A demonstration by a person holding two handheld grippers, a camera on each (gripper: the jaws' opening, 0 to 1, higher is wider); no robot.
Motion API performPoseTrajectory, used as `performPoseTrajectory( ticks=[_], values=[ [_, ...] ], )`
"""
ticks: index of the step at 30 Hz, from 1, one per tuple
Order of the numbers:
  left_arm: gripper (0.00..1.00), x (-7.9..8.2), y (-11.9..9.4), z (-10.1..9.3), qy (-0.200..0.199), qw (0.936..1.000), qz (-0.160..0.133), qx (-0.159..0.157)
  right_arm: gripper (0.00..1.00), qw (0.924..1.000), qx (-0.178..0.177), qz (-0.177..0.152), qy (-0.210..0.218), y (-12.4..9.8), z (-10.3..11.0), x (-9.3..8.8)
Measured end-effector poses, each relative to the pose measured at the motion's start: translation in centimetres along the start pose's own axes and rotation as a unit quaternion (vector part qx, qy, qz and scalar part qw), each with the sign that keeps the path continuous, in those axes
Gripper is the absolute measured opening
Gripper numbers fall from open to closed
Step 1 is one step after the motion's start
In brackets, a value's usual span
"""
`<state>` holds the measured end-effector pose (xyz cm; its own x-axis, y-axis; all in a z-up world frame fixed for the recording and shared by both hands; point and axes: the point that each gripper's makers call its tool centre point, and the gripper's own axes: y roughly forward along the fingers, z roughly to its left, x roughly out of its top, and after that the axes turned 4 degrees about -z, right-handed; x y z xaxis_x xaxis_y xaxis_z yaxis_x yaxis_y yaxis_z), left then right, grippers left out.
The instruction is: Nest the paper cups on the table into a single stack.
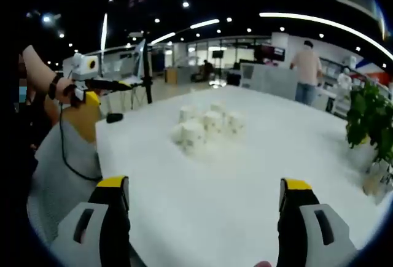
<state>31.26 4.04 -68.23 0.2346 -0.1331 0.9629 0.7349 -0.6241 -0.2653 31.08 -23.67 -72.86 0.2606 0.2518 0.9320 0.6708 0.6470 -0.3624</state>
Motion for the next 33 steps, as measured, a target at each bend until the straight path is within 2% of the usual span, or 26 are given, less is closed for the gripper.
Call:
performPoseTrajectory(
  ticks=[19, 33],
  values=[
    [0.99, 0.0, -0.4, 0.1, -0.001, 1.0, 0.004, 0.004, 1.0, 1.0, 0.001, -0.002, -0.006, -0.3, 0.0, 0.4],
    [0.99, 1.1, -0.8, -0.4, 0.012, 0.9999, -0.004, 0.002, 1.0, 0.9999, 0.004, -0.008, -0.012, -1.0, 0.1, 1.1]
  ],
)
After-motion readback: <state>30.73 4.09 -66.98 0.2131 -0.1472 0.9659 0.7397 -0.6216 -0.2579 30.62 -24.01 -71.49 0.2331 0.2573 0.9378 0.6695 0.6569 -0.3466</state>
